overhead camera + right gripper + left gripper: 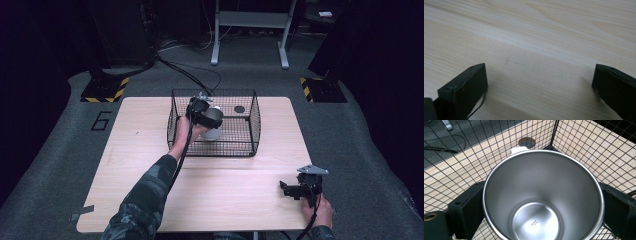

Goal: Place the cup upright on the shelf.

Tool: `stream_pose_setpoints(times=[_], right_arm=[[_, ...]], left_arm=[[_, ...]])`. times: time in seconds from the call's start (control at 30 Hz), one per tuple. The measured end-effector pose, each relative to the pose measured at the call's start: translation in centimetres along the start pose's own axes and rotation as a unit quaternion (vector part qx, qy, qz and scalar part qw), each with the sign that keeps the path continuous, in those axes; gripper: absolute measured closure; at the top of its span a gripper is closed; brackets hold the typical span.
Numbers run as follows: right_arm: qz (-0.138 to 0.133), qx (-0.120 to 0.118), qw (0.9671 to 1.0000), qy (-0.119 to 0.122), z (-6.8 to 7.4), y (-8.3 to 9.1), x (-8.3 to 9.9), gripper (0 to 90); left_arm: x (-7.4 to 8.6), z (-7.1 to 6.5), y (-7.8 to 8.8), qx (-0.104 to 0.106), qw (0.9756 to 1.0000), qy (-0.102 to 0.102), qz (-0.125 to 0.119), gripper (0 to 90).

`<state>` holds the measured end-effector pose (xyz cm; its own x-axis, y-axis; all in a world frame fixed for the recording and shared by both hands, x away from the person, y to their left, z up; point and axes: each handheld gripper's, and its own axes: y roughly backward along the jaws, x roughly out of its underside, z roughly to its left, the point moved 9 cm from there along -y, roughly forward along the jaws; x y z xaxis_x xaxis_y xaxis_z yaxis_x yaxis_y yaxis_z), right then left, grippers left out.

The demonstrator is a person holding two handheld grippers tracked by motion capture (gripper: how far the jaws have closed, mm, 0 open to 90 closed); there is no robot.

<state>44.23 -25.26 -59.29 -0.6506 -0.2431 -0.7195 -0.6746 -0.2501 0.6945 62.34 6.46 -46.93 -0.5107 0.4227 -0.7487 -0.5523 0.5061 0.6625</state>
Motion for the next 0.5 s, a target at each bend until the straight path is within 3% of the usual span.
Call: stream_pose_setpoints(times=[0.5], right_arm=[[0.000,0.000,1.0000,0.000,0.00,0.00,0.00,0.0]], left_arm=[[0.50,-0.16,-1.17,0.003,0.9997,0.000,0.024,6.1]])
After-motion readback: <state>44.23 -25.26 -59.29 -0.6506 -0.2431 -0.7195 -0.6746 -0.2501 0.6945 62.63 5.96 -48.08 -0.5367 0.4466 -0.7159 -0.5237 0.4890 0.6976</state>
